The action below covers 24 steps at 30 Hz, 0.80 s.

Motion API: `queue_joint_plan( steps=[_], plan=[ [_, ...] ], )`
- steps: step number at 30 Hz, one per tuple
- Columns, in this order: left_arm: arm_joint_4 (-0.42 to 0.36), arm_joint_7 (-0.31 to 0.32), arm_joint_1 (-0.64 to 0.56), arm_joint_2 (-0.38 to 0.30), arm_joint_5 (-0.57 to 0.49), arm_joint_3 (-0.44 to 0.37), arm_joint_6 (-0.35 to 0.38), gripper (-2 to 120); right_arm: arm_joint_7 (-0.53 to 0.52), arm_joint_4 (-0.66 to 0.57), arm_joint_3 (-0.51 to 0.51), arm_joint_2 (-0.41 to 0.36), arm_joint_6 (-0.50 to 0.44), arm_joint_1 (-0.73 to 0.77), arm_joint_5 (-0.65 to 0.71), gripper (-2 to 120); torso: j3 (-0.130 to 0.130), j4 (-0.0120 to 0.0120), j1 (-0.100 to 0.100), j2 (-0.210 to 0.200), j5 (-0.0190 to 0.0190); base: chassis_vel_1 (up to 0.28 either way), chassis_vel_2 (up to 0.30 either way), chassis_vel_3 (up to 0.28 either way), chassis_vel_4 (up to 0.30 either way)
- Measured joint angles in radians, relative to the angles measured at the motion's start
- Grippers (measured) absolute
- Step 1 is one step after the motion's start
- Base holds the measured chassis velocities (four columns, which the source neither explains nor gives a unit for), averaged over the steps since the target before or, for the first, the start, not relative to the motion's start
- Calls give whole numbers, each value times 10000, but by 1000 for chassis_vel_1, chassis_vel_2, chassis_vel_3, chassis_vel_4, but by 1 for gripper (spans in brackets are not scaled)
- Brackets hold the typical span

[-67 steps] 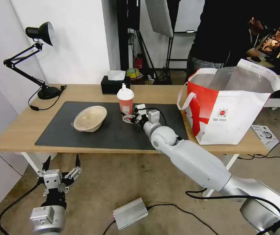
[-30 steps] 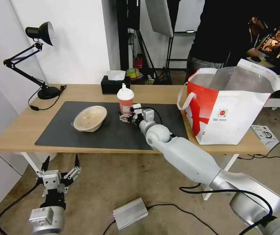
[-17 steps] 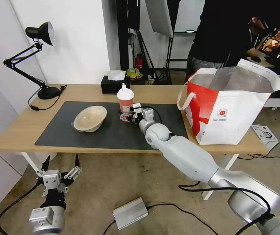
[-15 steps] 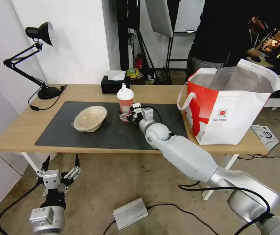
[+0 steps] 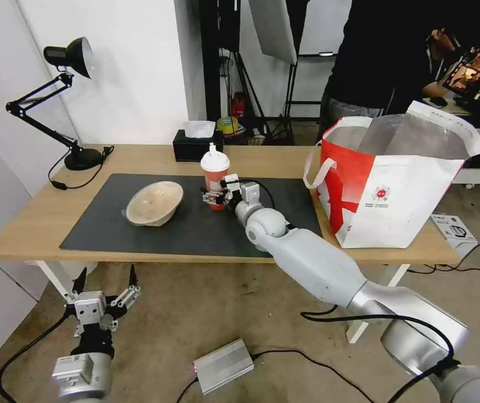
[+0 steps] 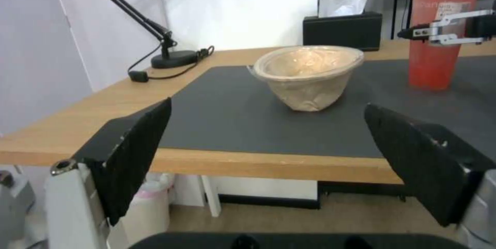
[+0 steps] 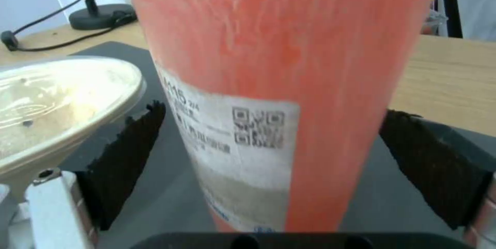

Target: Pick up the trash from the table and place it into the takeout bag.

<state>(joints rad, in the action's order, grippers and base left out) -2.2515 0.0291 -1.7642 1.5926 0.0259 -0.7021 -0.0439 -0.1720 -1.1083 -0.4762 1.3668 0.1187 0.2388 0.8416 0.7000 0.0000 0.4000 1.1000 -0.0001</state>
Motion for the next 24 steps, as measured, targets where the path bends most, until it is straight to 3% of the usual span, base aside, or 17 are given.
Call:
queue_joint_plan(
  steps=[13,24],
  plan=[
    [117,76,43,-1,-6,-1,-48,100,111,408,12,280,-88,-122,-121,97,0,0,0,0,0,0,0,0,0],
    [161,190,69,-1,6,29,-59,100,98,262,50,140,-104,63,-152,59,-2,1,0,0,1,0,0,0,0]
  ],
)
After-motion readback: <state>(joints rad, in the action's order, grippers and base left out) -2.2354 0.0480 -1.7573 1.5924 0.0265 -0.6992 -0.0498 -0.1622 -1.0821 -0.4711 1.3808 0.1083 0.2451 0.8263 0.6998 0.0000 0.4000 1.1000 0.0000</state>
